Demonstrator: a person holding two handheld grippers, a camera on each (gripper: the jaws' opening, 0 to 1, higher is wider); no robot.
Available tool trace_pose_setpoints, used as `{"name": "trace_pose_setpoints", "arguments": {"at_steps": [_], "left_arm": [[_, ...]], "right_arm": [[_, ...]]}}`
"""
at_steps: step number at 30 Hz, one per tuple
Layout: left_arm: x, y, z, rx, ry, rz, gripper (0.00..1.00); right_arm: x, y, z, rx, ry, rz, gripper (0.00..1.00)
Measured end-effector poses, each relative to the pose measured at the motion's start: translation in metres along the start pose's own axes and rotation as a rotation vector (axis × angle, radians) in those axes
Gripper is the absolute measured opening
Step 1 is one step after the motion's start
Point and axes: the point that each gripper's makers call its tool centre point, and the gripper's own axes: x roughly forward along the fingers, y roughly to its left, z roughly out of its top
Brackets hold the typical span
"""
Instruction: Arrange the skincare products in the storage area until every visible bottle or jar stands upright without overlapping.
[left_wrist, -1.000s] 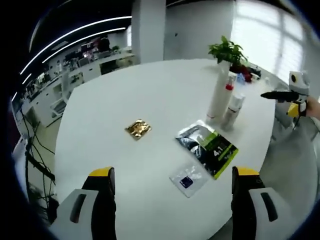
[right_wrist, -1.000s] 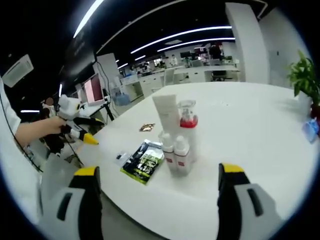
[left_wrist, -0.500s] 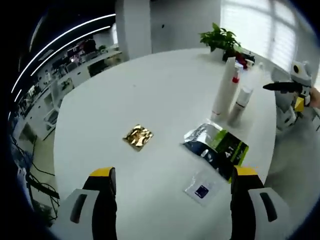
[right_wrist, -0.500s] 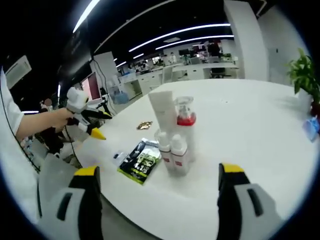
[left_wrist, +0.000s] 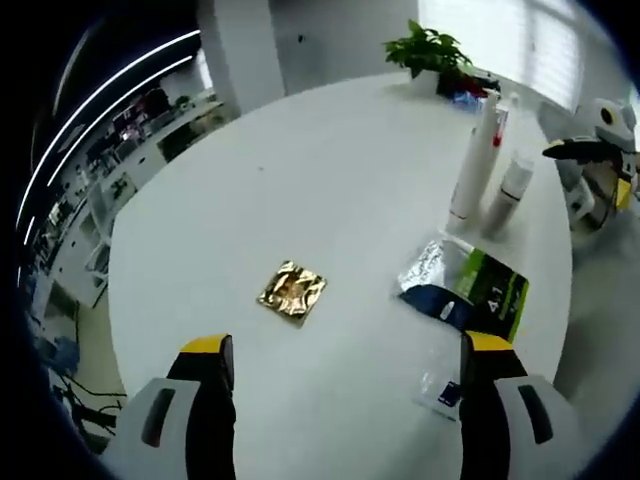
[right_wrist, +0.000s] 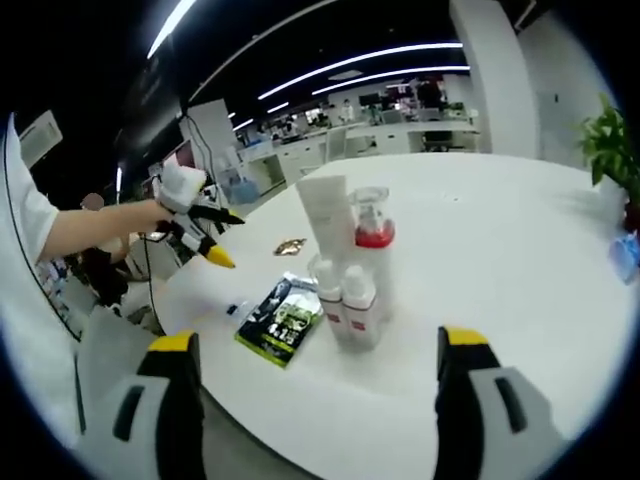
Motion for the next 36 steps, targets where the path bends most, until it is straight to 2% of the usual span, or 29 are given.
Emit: {"name": "trace_pose_setpoints", "arguments": {"at_steps": [15, 24, 36], "left_arm": [[0.037, 0.025, 0.004, 0.046, 0.065, -0.026, 0.88], [0.058, 0.034, 0.006, 0.089, 0.1, -0.046, 0.83], [0.085, 0.039, 0.013, 0.1, 0.123, -0.094, 0.73]], "right_arm": [[0.008, -0.005, -0.006, 0.031, 0.015, -0.007, 0.98], [0.011, -0.007, -0.007, 0.03, 0.024, -0.006, 0.99], [0.017, -0.008, -0.012, 0.053, 0.031, -0.002, 0.99]]}}
